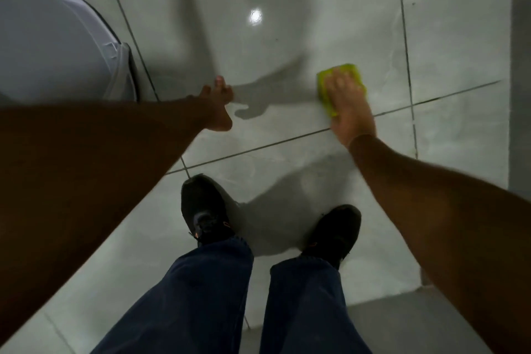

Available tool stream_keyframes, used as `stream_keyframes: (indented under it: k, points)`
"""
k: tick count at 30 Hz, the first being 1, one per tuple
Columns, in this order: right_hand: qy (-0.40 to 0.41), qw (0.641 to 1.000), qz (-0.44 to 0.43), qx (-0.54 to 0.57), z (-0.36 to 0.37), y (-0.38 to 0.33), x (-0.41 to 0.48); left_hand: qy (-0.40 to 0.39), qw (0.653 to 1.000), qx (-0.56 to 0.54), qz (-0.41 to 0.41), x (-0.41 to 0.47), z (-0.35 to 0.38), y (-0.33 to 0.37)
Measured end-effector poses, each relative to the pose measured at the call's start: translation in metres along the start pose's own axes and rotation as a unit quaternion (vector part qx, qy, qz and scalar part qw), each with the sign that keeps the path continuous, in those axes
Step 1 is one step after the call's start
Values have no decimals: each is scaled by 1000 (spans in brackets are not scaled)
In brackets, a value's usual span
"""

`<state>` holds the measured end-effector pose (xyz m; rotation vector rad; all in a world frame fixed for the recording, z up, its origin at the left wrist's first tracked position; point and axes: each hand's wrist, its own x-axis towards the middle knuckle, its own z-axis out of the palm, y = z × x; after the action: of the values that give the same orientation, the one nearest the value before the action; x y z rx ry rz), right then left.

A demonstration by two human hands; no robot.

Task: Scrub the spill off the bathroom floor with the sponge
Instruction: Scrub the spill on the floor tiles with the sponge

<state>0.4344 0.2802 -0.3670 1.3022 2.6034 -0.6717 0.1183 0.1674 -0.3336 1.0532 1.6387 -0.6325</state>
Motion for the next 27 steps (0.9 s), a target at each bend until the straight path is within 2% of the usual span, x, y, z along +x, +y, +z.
stream_keyframes:
  k: [2, 4, 6, 7, 9, 13, 15, 17, 19, 21, 27]
  points:
    - [4, 983, 183, 27, -10, 32, -13, -3, 1000, -4, -3, 2, 0, -1]
    - [15, 947, 314, 64, -14, 37, -15, -6, 1000, -8, -10, 2, 1, 0]
    - [11, 920, 382, 89, -17, 16, -6, 2, 1000, -11, -9, 2, 0, 1]
    - [14, 917, 389, 91, -16, 0, -4, 13, 1000, -12, -8, 2, 1, 2]
    - [7, 932, 353, 80, -11, -35, -3, 39, 999, -23, -9, -3, 3, 3]
    - [-61, 980, 181, 62, -3, -94, -12, 94, 995, -35, 1, -27, 23, 8]
    - [-173, 976, 123, 57, -9, -111, -21, 108, 993, -37, 10, -50, 36, 13]
    - [-248, 956, 127, 94, -27, -124, -39, 118, 992, -48, 8, -87, 50, 19]
    - [-232, 945, 169, 159, -56, -142, -62, 122, 991, -57, 6, -129, 61, 27]
    - [-170, 940, 202, 215, -85, -164, -84, 142, 988, -60, 2, -172, 69, 37]
    - [-111, 941, 131, 291, -172, -264, -110, 309, 945, -103, -25, -292, 47, 26]
